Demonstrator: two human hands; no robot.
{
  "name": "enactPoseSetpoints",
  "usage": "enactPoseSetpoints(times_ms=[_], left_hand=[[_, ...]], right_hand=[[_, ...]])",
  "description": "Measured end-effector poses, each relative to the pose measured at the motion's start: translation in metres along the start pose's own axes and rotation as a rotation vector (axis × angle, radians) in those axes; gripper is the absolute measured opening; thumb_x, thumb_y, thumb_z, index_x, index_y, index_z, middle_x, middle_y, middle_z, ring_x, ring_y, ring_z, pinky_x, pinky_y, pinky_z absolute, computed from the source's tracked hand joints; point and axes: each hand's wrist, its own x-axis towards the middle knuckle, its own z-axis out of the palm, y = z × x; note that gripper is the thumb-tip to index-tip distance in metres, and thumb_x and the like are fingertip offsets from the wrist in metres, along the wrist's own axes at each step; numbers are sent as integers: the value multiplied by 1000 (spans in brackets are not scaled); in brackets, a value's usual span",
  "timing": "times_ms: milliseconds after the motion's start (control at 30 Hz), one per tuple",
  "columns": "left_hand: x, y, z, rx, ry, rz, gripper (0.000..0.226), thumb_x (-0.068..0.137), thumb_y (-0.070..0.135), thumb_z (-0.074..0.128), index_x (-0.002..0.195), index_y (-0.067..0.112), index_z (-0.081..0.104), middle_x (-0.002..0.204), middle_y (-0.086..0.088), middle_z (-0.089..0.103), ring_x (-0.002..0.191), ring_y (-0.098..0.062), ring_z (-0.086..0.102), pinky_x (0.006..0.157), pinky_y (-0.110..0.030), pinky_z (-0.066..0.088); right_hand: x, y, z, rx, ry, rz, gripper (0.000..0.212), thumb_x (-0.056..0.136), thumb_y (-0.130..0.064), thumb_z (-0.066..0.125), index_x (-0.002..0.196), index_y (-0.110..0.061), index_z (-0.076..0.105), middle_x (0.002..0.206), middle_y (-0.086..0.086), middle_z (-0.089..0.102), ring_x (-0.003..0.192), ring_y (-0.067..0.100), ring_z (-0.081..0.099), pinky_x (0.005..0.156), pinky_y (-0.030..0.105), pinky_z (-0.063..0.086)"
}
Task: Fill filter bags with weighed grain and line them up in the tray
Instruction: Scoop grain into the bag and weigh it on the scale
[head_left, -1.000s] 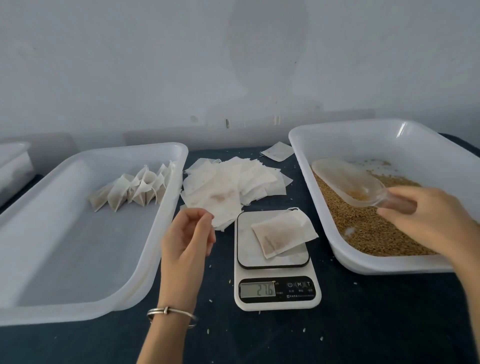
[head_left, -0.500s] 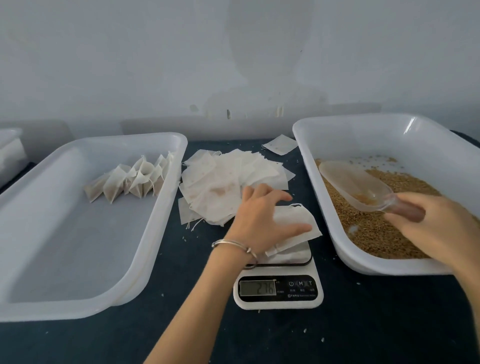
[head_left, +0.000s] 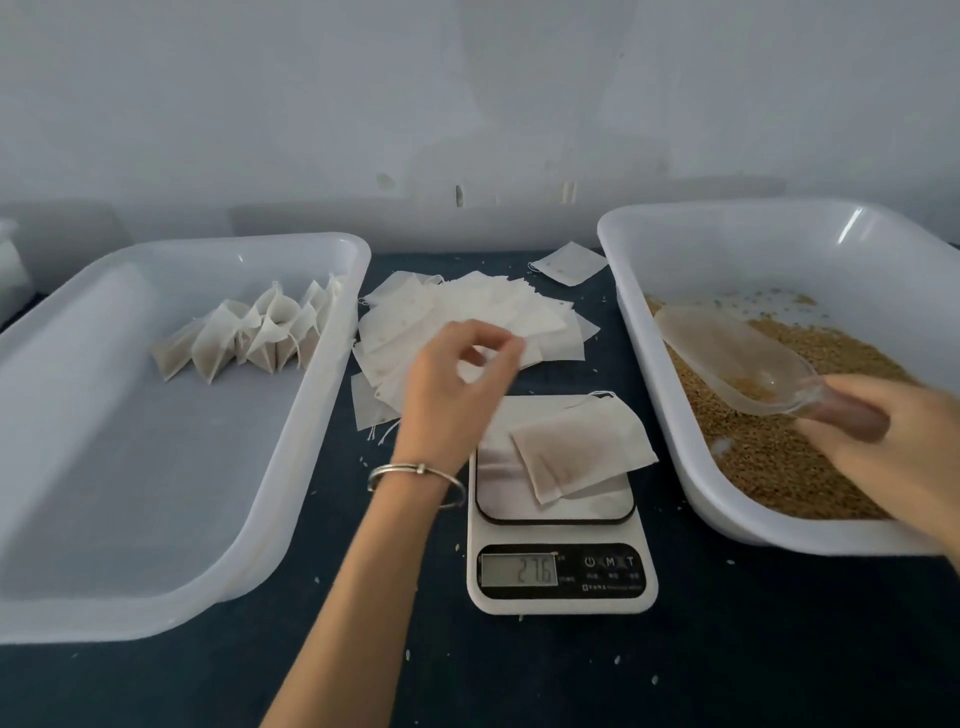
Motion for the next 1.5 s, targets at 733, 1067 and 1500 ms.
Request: enactPoseSetpoints(times_ms=[733, 1067, 1500], left_hand=[[-25, 6, 44, 476, -349, 130, 12, 85, 32, 66, 91, 22, 68, 101, 12, 48, 103, -12, 33, 96, -29, 34], [-32, 1, 50, 584, -326, 192, 15, 88, 38, 59, 92, 25, 65, 115, 14, 50, 111, -13, 32, 94, -32, 31], [-31, -3, 63, 636, -182, 298, 12, 94, 33, 48, 98, 25, 56, 114, 14, 52, 111, -9, 39, 86, -26, 22]], right_hand=[[0, 0, -5, -12, 28, -67, 39, 82, -28, 69, 120, -29, 63, 87, -17, 54, 80, 9, 46, 66, 26, 33], [-2, -4, -9, 23, -16, -29, 44, 84, -26, 68, 127, -24, 59, 101, -6, 66, 86, 14, 51, 78, 33, 41], [5, 0, -2, -64, -116, -43, 43, 92, -26, 57, 134, -25, 48, 92, -13, 57, 69, 5, 51, 54, 23, 33]])
